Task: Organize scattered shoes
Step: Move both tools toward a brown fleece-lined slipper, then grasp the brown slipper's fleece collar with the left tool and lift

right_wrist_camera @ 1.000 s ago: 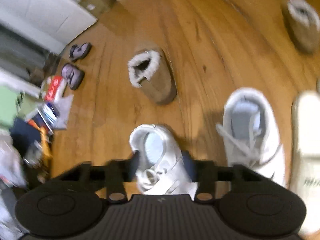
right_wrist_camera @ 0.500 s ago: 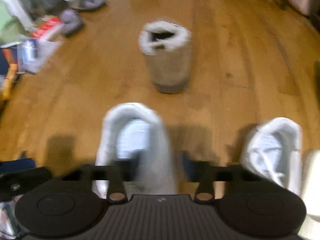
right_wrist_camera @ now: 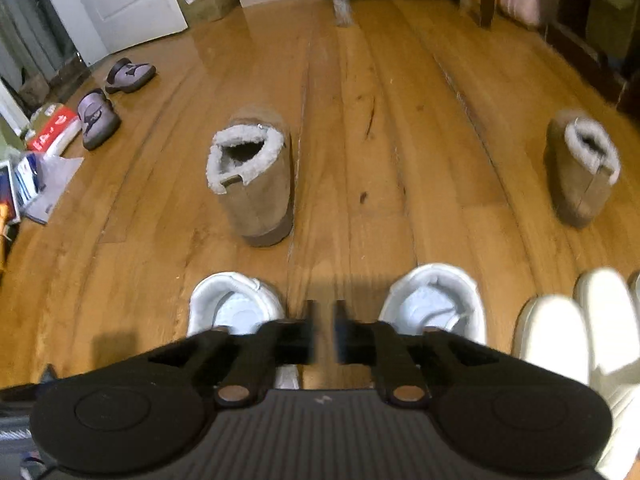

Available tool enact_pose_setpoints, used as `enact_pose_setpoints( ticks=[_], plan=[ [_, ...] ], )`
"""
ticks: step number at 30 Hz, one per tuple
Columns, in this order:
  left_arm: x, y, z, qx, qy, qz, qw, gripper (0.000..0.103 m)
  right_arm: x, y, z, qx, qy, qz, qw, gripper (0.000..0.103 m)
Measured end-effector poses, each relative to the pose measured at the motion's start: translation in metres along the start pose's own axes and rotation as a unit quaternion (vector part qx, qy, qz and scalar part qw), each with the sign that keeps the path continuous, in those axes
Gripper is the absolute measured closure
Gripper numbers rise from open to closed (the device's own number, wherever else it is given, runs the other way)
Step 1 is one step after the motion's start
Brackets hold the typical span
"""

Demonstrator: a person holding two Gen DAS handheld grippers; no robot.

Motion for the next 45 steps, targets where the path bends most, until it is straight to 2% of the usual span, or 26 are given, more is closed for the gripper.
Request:
enact_pose_setpoints(
  ticks=[5, 9, 10, 12, 13, 14, 20, 22, 23, 24, 25, 29, 31, 34, 36, 39, 41, 44, 45],
  plan=[
    [-0.002, 0.002, 0.000, 0.005, 0.000, 0.011, 0.9999, 0.015, -0.017, -0.031, 0.030, 0.028, -0.031, -0.034, 0.999, 0.060],
    [-0.001, 0.004, 0.004, 0.015, -0.002, 0.022, 0.9996, 0.015, -0.020, -0.040, 0.053, 0.005, -0.043, -0.064, 0.997, 0.059],
    [-0.001, 0.005, 0.004, 0.015, -0.003, 0.025, 0.9996, 0.015, -0.022, -0.041, 0.057, 0.002, -0.043, -0.070, 0.997, 0.063],
    [-0.002, 0.009, 0.006, 0.015, -0.007, 0.032, 0.9994, 0.015, -0.022, -0.039, 0.057, 0.007, -0.035, -0.069, 0.997, 0.078],
    [-0.002, 0.012, 0.007, 0.013, -0.008, 0.035, 0.9993, 0.015, -0.022, -0.039, 0.054, 0.003, -0.033, -0.069, 0.997, 0.081],
    [-0.003, 0.014, 0.007, 0.012, -0.009, 0.039, 0.9991, 0.015, -0.020, -0.039, 0.048, -0.018, -0.025, -0.073, 0.997, 0.086],
    [-0.007, 0.032, 0.009, -0.017, -0.027, 0.064, 0.9975, 0.015, -0.014, -0.014, 0.033, -0.101, -0.037, -0.051, 0.993, 0.093],
    [-0.005, 0.040, 0.012, -0.031, -0.040, 0.067, 0.9965, 0.015, -0.008, -0.002, 0.024, -0.088, -0.043, -0.010, 0.995, 0.086],
    [-0.004, 0.043, 0.014, -0.040, -0.051, 0.064, 0.9958, 0.015, -0.006, 0.004, 0.016, -0.062, -0.032, 0.017, 0.997, 0.075],
    [-0.002, 0.046, 0.016, -0.045, -0.058, 0.064, 0.9953, 0.015, -0.003, 0.009, 0.007, -0.035, -0.018, 0.045, 0.998, 0.057],
    [0.002, 0.049, 0.019, -0.047, -0.066, 0.066, 0.9945, 0.015, 0.002, 0.012, -0.006, -0.003, 0.012, 0.076, 0.997, 0.050],
    [0.029, 0.063, 0.024, -0.016, -0.052, 0.104, 0.9931, 0.015, 0.010, -0.004, -0.037, 0.023, 0.102, 0.081, 0.991, 0.048],
    [0.046, 0.064, 0.027, 0.000, -0.038, 0.107, 0.9935, 0.015, 0.008, -0.016, -0.035, 0.058, 0.112, 0.068, 0.990, 0.048],
    [0.080, 0.059, 0.033, 0.029, -0.004, 0.097, 0.9948, 0.015, 0.008, -0.021, -0.022, 0.093, 0.104, 0.054, 0.989, 0.048],
    [0.102, 0.056, 0.039, 0.046, 0.018, 0.090, 0.9948, 0.015, 0.012, -0.015, -0.014, 0.093, 0.094, 0.053, 0.990, 0.048],
    [0.132, 0.055, 0.053, 0.043, 0.029, 0.064, 0.9966, 0.015, 0.031, -0.005, 0.000, 0.093, 0.069, 0.044, 0.992, 0.049],
    [0.147, 0.055, 0.063, 0.034, 0.031, 0.049, 0.9977, 0.014, 0.047, 0.001, 0.003, 0.093, 0.055, 0.031, 0.994, 0.053],
    [0.159, 0.052, 0.082, 0.029, 0.030, 0.034, 0.9985, 0.011, 0.069, 0.007, 0.006, 0.101, 0.025, 0.010, 0.995, 0.102],
    [0.162, 0.051, 0.090, 0.029, 0.027, 0.030, 0.9988, 0.011, 0.075, 0.009, 0.006, 0.111, 0.012, 0.009, 0.994, 0.102]
  ],
)
Point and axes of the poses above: each gripper's, at about its wrist camera, not at the fingertips, and z roughly the way its jaws point, y to its right, x to its top, the point moved 4 cm from there along z, roughly the way its jaws point, and after that the axes turned 14 degrees about -z, right-handed, at the moved point
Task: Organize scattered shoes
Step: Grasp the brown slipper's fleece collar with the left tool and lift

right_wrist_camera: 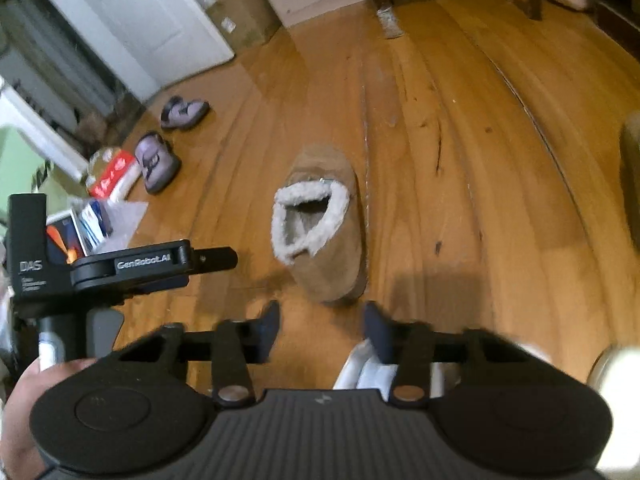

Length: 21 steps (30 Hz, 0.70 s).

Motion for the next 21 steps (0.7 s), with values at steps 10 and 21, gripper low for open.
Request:
enact_pose_setpoints(
  ticks=[10, 21],
  plan=[
    [0.017, 0.007, 0.059, -0.004, -0.024, -0.001, 0.9997, 0.008, 0.032, 0.002, 0.034, 0.048, -0.134, -0.013, 0.990, 0.071],
    [0.024, 0.014, 0.106, -0.056, -0.040, 0.003, 0.9976, 0.075, 0.060, 0.005, 0.059, 0.019, -0.147, -0.040, 0.988, 0.061]
  ],
)
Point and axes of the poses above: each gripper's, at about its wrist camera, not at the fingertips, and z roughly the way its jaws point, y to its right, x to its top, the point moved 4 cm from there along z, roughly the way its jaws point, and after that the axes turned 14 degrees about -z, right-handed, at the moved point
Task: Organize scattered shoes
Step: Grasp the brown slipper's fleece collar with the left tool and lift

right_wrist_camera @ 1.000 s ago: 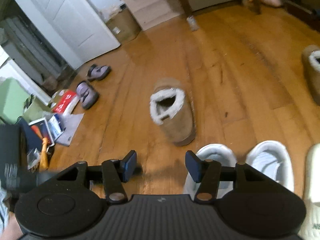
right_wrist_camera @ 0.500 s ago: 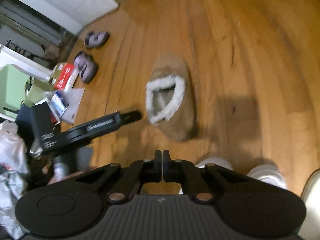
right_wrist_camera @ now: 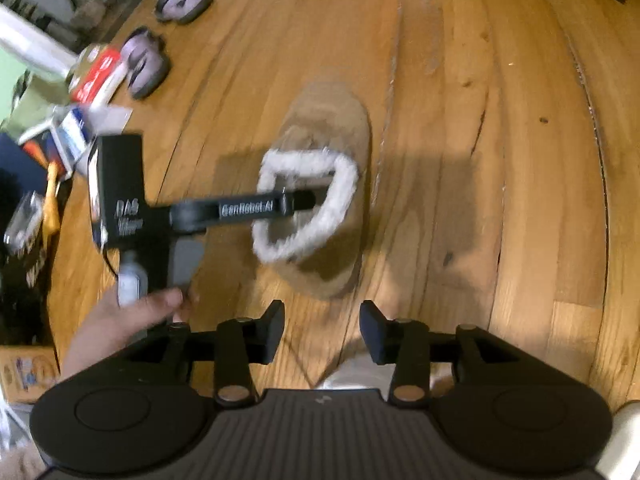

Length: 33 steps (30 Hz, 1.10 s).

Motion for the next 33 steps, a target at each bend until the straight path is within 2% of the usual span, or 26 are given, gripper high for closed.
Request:
enact_pose_setpoints(
  ticks=[1, 5, 8, 10, 13, 18, 26, 28, 30, 31, 33],
  plan=[
    [-0.001, 0.002, 0.000, -0.005, 0.002, 0.004, 1.0000, 0.082, -0.003, 0.001, 0.001, 0.006, 0.005, 0.012, 1.000, 0.060],
    [-0.006, 0.005, 0.000, -0.005, 0.010, 0.016, 0.9998, 0.085, -0.012, 0.007, 0.003, 0.010, 0.011, 0.033, 0.999, 0.055],
    [-0.008, 0.004, -0.007, -0.006, 0.019, 0.019, 0.9996, 0.090, -0.009, 0.008, 0.010, -0.002, -0.018, 0.041, 0.999, 0.055],
    [-0.008, 0.006, -0.012, -0.005, 0.024, 0.032, 0.9992, 0.090, -0.007, 0.006, 0.010, 0.006, -0.026, 0.047, 0.999, 0.055],
    [-0.013, 0.010, -0.026, -0.004, 0.024, 0.043, 0.9988, 0.091, -0.006, -0.003, 0.010, 0.005, -0.045, 0.032, 0.998, 0.045],
    [-0.008, 0.010, -0.040, -0.001, 0.028, 0.048, 0.9985, 0.093, -0.007, -0.015, 0.005, 0.011, -0.057, 0.017, 0.998, 0.043],
    [-0.002, 0.013, -0.020, 0.014, 0.010, 0.037, 0.9992, 0.087, -0.006, -0.025, -0.004, 0.034, -0.061, -0.002, 0.998, 0.038],
    [0.000, 0.011, -0.007, 0.019, -0.003, 0.024, 0.9995, 0.077, -0.005, -0.023, -0.002, 0.032, -0.065, -0.004, 0.997, 0.038],
    [0.001, 0.009, 0.011, 0.019, -0.017, 0.014, 0.9996, 0.060, -0.004, -0.021, 0.003, 0.029, -0.074, -0.003, 0.997, 0.038],
    [0.001, 0.007, 0.019, 0.020, -0.018, 0.010, 0.9996, 0.060, -0.004, -0.019, 0.006, 0.029, -0.079, -0.003, 0.996, 0.038],
    [-0.001, 0.006, 0.026, 0.016, -0.003, 0.013, 0.9998, 0.076, -0.001, -0.017, 0.008, 0.025, -0.081, 0.001, 0.996, 0.038]
  ],
)
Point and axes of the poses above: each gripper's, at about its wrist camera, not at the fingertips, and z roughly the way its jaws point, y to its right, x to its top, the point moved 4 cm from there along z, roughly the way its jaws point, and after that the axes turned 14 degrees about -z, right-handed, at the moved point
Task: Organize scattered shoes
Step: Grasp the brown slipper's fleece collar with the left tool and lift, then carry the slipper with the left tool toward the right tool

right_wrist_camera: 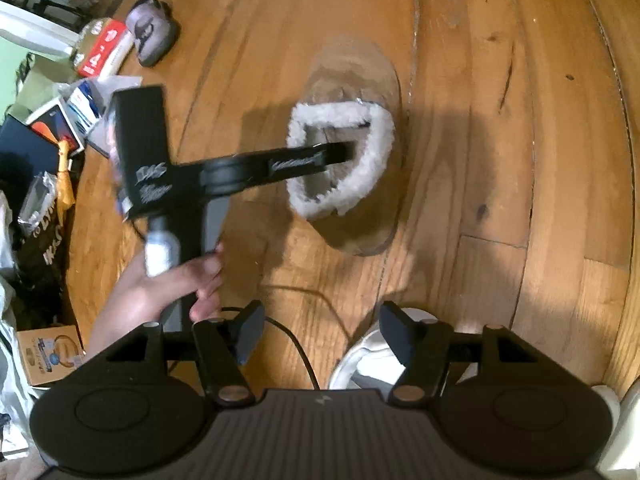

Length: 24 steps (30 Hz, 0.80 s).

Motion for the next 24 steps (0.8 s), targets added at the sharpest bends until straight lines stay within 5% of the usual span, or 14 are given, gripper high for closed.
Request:
enact_pose_setpoints(
  ticks=[3, 16, 24],
  plan=[
    [-0.007, -0.003, -0.011, -0.011, 0.027, -0.010, 0.9995, 0.094, 0.007, 0.008, -0.002, 0.002, 0.003, 0.011, 1.000, 0.038],
    [-0.056, -0.035, -0.102, 0.003, 0.045, 0.008, 0.9990, 0.094, -0.014, 0.024, -0.025, 0.051, 0.007, 0.079, 0.996, 0.037],
    [-0.117, -0.060, -0.146, -0.006, -0.014, 0.006, 0.9999, 0.094, -0.032, -0.029, -0.027, 0.024, -0.014, -0.065, 0.998, 0.037]
  ],
)
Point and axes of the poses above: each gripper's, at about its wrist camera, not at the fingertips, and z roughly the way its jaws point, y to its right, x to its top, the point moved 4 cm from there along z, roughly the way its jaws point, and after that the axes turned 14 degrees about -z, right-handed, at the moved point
